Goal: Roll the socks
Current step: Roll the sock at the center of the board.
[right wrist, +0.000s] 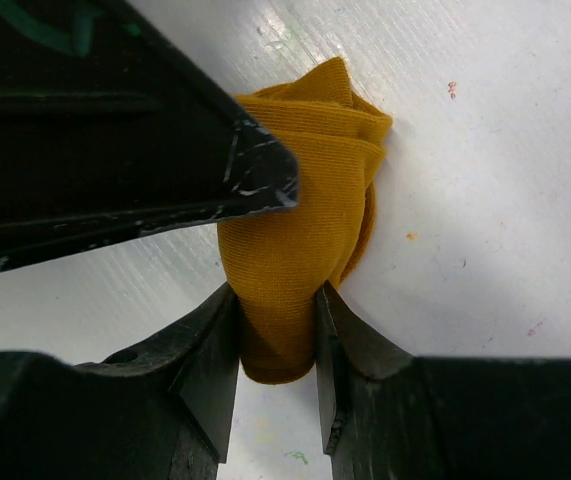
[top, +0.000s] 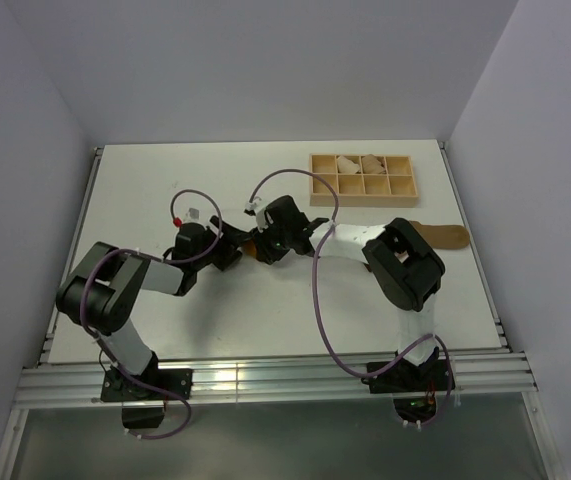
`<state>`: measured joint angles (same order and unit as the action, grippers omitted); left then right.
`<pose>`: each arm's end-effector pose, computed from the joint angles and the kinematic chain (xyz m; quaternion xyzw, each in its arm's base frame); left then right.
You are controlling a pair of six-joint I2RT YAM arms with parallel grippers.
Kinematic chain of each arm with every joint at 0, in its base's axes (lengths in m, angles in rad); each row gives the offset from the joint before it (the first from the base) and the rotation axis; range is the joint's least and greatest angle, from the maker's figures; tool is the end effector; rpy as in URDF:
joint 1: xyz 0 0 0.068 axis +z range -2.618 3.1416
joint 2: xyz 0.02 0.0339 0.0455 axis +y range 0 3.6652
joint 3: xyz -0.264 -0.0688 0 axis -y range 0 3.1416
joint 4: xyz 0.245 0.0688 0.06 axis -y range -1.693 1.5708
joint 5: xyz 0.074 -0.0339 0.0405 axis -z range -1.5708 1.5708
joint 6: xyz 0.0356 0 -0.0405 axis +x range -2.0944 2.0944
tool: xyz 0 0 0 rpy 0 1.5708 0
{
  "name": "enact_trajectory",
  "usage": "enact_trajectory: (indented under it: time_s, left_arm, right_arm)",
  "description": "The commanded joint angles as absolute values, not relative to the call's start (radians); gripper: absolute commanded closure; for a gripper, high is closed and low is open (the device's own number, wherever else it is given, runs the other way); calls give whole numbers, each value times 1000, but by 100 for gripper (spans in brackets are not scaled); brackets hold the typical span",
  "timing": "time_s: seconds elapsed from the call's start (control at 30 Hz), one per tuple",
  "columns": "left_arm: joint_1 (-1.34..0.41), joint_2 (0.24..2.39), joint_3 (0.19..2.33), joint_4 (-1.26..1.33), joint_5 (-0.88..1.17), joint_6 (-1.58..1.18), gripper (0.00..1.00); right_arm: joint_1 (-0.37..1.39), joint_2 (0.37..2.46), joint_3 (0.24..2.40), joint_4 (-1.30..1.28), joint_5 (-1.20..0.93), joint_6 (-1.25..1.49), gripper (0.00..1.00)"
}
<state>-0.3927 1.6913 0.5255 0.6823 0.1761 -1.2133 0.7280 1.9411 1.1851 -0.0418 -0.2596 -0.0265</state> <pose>0.2747 -0.1206 0.1234 -0.2983 0.7999 -0.4230 0.3037 0.3005 0.2801 0.1576 -0.3837 0.8359 0.2410 0.3098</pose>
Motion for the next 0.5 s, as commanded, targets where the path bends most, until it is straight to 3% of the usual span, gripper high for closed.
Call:
enact_trajectory:
  time_s: [0.0,0.17,0.47]
  left_arm:
    - [-399,1746,545,735,153,-1213,20]
    - [-399,1784,546,750,134,-1209,26]
    - [-399,1838,551,765,106,-1186,29]
  right_arm:
    - [736,1982,1178,-176,-262,-21,100]
    - [736,1983,1177,-179,-265,-26,100]
    - [736,1988,1178,-181,-282,-31,100]
